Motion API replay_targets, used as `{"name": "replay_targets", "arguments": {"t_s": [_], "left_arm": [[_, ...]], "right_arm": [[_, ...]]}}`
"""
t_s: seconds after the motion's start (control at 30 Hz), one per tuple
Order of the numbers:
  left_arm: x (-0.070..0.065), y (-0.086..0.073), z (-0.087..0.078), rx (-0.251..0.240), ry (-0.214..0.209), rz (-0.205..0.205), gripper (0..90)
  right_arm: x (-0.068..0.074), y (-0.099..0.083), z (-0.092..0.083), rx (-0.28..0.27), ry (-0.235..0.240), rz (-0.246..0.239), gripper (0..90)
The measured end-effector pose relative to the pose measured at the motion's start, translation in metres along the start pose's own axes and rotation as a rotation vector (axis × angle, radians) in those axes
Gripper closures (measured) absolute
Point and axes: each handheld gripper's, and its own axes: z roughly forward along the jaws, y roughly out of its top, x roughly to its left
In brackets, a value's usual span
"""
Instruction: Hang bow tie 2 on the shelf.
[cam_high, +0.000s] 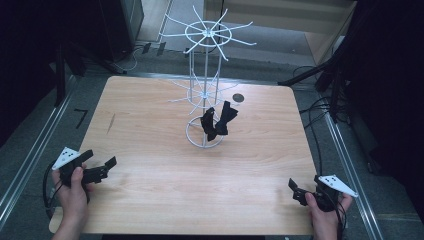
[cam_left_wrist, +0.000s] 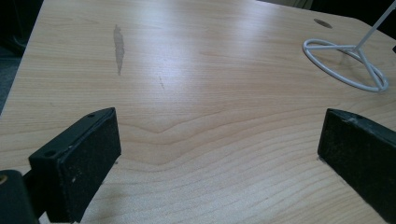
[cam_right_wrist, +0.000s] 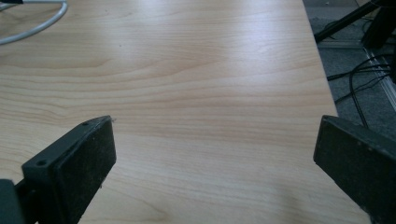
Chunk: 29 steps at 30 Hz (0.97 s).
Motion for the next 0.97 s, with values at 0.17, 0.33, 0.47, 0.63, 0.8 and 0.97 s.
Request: {"name": "replay_targets", "arguments": {"t_s": [0.17, 0.33, 0.47, 0.63, 0.8, 0.97], "left_arm": [[0.000, 0.000, 0.000, 0.001, 0.000, -0.001, 0.0], [0.000, 0.000, 0.000, 0.002, 0.000, -0.002, 0.0], [0.001, 0.001, 0.001, 0.011, 0.003, -0.001, 0.0], [0.001, 0.001, 0.001, 0.012, 0.013, -0.005, 0.0], [0.001, 0.001, 0.001, 0.016, 0.017, -0.005, 0.0], [0.001, 0.001, 0.001, 0.020, 0.016, -0.008, 0.0]], "right_arm": [[-0.006, -0.003, -0.004, 0.000, -0.001, 0.020, 0.0], [-0.007, -0.004, -0.004, 0.005, 0.005, 0.015, 0.0], [-0.009, -0.002, -0.008, -0.008, 0.011, 0.027, 0.0], [-0.019, -0.001, -0.010, -0.029, -0.016, 0.076, 1.8], [-0.025, -0.004, -0.009, -0.018, -0.032, 0.092, 2.3], [-0.022, -0.003, -0.008, -0.017, -0.028, 0.080, 2.6]]}}
